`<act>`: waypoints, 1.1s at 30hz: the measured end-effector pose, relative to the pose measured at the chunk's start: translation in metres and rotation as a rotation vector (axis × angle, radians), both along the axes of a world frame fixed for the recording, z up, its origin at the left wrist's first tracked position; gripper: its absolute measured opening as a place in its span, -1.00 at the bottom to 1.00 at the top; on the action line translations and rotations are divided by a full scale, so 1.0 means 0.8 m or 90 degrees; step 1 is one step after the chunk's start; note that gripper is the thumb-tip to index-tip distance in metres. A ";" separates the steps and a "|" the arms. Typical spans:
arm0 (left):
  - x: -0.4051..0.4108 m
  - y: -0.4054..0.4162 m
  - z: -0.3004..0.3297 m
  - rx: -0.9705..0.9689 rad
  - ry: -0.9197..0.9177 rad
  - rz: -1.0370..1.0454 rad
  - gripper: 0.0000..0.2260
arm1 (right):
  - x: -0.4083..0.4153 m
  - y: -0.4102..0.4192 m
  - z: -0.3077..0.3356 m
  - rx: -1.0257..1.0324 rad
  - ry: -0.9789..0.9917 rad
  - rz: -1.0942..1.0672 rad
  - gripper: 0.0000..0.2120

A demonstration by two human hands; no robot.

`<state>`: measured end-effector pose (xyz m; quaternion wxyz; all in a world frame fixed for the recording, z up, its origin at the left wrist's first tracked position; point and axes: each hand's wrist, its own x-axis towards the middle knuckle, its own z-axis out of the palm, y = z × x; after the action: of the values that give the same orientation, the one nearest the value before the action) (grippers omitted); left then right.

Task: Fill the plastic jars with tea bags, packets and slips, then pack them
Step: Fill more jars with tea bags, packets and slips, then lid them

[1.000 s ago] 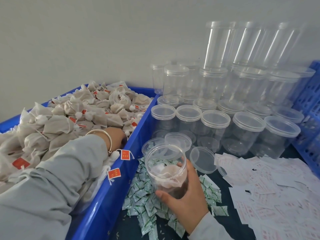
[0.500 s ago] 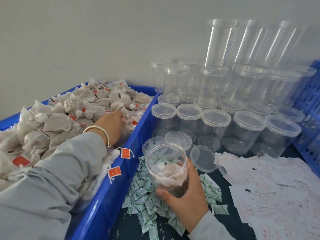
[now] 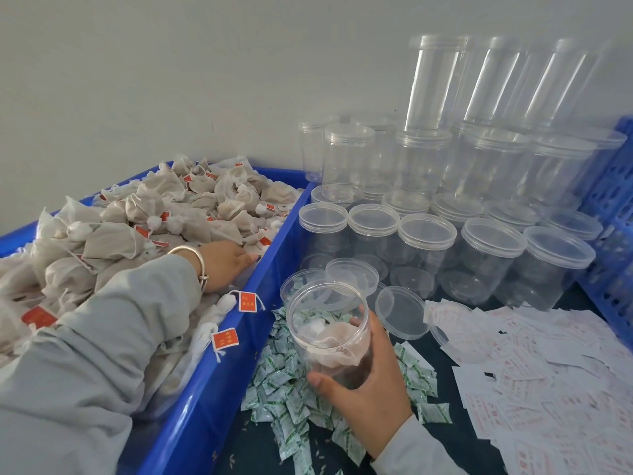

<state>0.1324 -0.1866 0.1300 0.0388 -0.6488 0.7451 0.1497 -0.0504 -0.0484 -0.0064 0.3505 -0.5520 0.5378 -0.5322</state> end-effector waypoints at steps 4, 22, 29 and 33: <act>0.000 0.001 -0.006 0.017 -0.070 -0.073 -0.69 | 0.000 0.000 0.001 0.001 -0.005 0.003 0.01; -0.024 0.044 0.026 0.210 0.927 0.058 -0.74 | 0.002 0.000 0.003 0.000 -0.001 -0.002 0.01; -0.045 0.064 0.008 0.011 0.418 -0.314 -0.79 | 0.003 -0.004 0.001 -0.022 -0.008 -0.014 -0.04; -0.041 0.066 0.009 -0.003 0.432 -0.349 -0.79 | 0.003 -0.005 -0.001 -0.021 -0.018 -0.017 -0.02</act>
<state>0.0997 -0.1341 0.1372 -0.1714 -0.3413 0.8605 0.3372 -0.0479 -0.0522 -0.0075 0.3421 -0.5429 0.5311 -0.5532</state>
